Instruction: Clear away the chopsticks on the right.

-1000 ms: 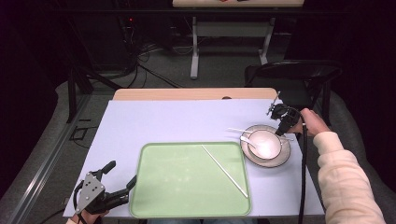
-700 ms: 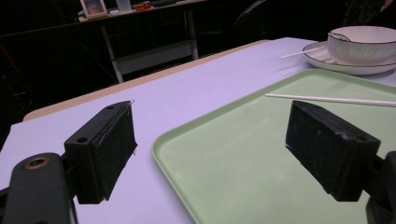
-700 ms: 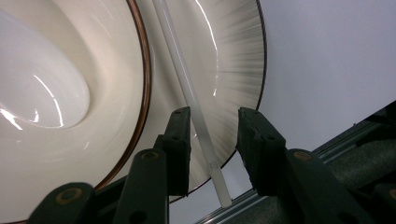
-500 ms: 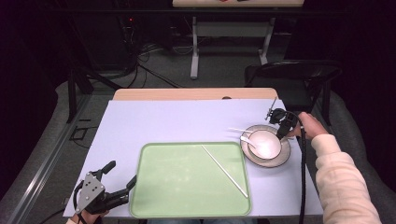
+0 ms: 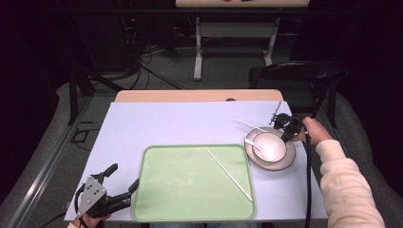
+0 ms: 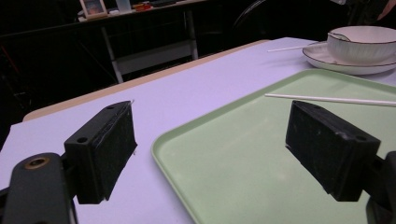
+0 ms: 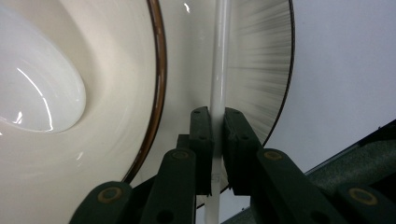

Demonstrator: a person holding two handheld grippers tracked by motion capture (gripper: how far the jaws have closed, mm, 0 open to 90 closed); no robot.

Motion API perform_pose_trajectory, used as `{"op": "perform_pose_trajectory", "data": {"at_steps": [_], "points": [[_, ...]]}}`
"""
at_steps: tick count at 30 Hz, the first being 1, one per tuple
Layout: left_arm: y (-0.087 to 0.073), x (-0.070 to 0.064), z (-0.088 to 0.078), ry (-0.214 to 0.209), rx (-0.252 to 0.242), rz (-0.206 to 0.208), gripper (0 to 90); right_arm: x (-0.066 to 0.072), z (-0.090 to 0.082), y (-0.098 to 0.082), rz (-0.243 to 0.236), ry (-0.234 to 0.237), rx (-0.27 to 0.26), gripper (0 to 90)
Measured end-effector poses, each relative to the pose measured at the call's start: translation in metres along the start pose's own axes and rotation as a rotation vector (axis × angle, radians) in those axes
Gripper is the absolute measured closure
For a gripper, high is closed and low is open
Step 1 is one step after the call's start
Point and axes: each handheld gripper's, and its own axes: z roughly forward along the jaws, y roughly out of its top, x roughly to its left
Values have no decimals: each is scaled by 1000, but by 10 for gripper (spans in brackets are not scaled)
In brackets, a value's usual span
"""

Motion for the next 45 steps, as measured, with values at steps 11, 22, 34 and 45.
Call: {"op": "perform_pose_trajectory", "data": {"at_steps": [11,22,34,45], "points": [[0,0,0,1,-1,0,158,9,-19,-2,24,-47,-46,834],[0,0,0,3,0,0,158,17,-51,-6,98,-87,-84,834],[0,0,0,1,-1,1,158,34,-90,0,186,-132,-117,834],[0,0,0,2,-2,0,158,64,-119,6,278,-133,-160,834]]}}
